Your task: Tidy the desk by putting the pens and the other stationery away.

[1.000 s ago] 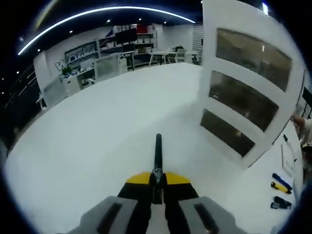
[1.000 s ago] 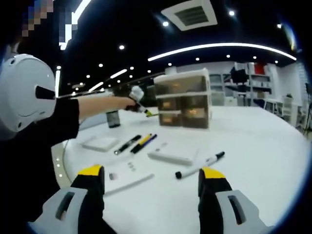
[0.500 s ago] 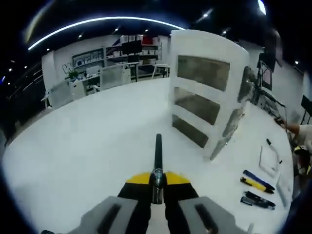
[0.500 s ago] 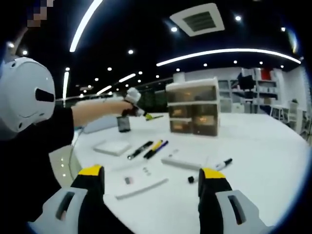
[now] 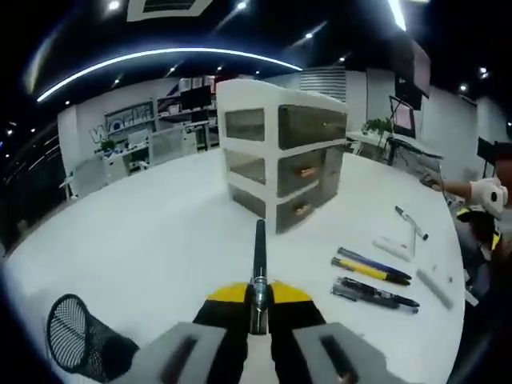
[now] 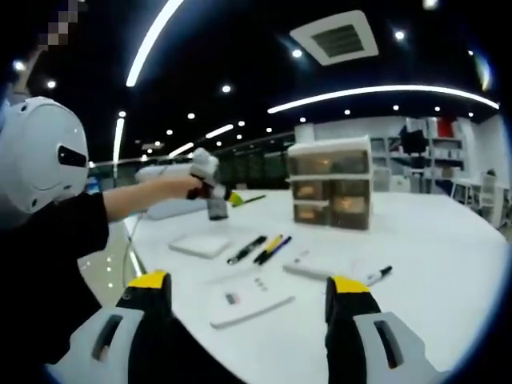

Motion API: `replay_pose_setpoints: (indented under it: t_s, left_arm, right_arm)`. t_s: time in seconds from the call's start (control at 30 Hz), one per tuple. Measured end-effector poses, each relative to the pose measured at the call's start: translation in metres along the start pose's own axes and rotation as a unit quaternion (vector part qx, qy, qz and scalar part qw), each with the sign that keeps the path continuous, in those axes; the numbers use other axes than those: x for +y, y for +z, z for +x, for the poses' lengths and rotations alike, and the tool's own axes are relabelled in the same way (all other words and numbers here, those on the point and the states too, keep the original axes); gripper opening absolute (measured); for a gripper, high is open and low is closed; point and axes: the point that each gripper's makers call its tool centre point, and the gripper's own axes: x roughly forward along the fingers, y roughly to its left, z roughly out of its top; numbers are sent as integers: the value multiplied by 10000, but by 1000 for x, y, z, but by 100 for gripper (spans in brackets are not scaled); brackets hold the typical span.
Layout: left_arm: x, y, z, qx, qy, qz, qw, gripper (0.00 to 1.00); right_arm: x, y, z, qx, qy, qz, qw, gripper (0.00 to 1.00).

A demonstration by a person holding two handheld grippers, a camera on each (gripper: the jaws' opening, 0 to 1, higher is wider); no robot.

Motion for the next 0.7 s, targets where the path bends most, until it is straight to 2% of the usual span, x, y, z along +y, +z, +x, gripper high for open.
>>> replay_pose_setpoints:
  t_s: [0.13, 0.2, 0.33, 0.4, 0.5, 0.63, 0.7]
  left_arm:
    - [-19, -9, -19, -170, -89, 26, 9998, 8]
    - [-32, -14, -27, -306, -191, -119, 9993, 8]
    - [-44, -26, -40, -378, -237, -106, 9989, 8]
    - [-45, -31, -47, -401, -95, 119, 9991, 8]
    - [-51, -35, -60, -506, -21, 208, 9985, 8]
    - [-55, -39, -75, -555, 296, 615, 9961, 8]
    - [-59, -41, -81, -579, 283, 594, 9962, 8]
  right_arm:
    - [6, 1, 6, 39, 120, -37, 9999, 74]
    - [7, 2, 9, 55, 158, -55, 9998, 74]
    - [8, 2, 13, 72, 204, -52, 9998, 74]
    - [9, 1, 15, 92, 224, -55, 9997, 74]
    - [8, 1, 16, 112, 247, -50, 9996, 74]
    - [8, 0, 19, 116, 282, -35, 9995, 74]
    - [9, -1, 20, 119, 312, -18, 9994, 74]
